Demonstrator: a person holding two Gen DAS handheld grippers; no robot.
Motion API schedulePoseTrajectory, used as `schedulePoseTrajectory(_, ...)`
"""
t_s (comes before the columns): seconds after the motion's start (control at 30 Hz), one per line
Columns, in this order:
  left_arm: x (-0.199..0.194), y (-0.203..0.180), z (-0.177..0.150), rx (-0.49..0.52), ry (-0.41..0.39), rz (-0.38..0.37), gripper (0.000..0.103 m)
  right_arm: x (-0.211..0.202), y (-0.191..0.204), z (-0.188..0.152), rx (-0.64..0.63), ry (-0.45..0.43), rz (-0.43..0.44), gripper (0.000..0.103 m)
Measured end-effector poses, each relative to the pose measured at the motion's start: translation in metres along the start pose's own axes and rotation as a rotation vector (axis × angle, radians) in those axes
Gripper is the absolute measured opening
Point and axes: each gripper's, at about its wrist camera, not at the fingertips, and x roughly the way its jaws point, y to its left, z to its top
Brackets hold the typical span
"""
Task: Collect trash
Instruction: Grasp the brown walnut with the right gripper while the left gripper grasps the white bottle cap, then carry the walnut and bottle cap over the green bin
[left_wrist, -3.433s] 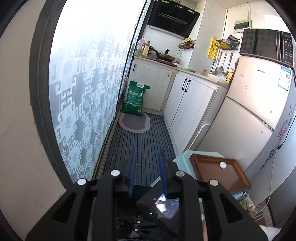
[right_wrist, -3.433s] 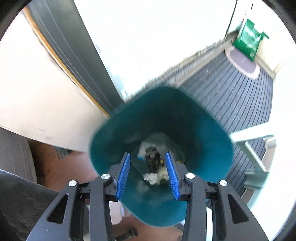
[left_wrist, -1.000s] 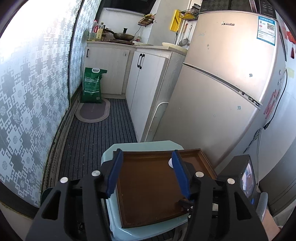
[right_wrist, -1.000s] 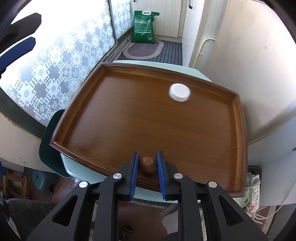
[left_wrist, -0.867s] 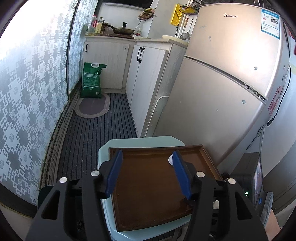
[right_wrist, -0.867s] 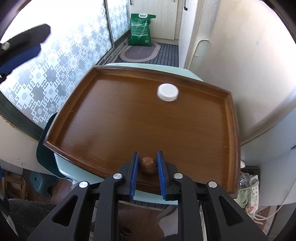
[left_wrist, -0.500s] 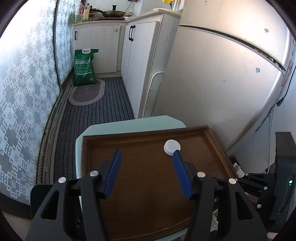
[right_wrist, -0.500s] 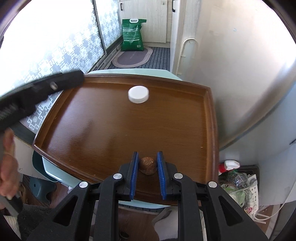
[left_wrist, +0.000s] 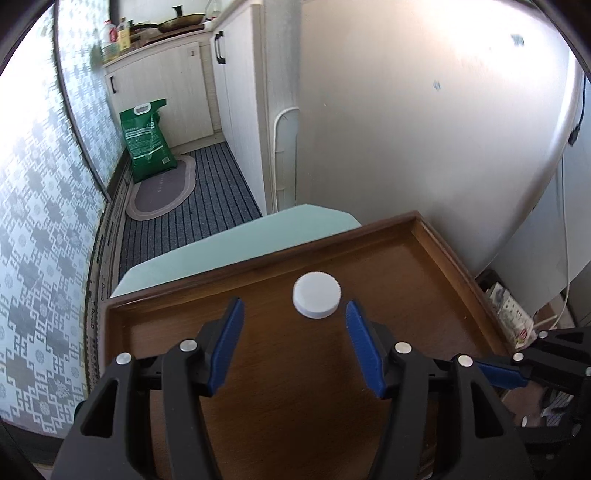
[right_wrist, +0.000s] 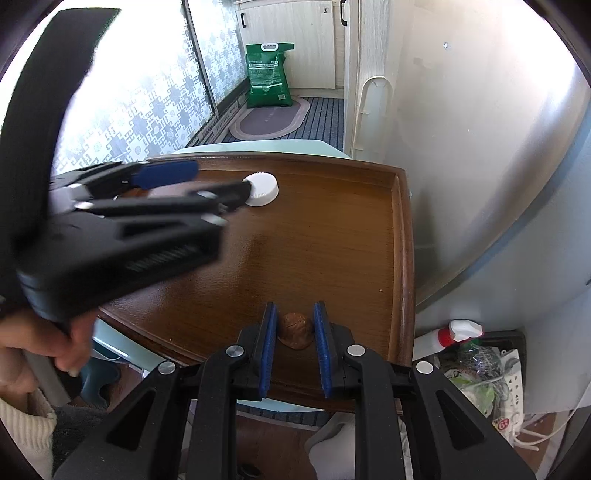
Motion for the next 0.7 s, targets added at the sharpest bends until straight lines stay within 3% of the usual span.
schedulePoseTrajectory(0.2,0.016,-0.004,0.007,-0.013,0.042,0.001,0.061,-0.002,-0.003,-0.004,-0.004,-0.004,0.021,0.020)
schedulePoseTrajectory(0.43,0.023,-0.002,0.013,-0.046,0.071,0.010,0.053,-0.009,-0.013,-0.007,0.008,-0.019,0.048,0.020)
schedulePoseTrajectory(0.53,0.024,-0.004,0.015,-0.048,0.072,0.021,0.049,-0.013,-0.015,-0.006,0.013,-0.023,0.056,0.020)
schedulePoseTrajectory(0.63,0.024,-0.004,0.016,-0.051,0.065,0.026,0.034,-0.017,-0.017,-0.004,0.031,-0.030,0.079,0.020)
schedulePoseTrajectory(0.7,0.024,-0.003,0.016,-0.060,0.061,0.030,0.032,-0.018,-0.019,-0.004,0.038,-0.032,0.092,0.020)
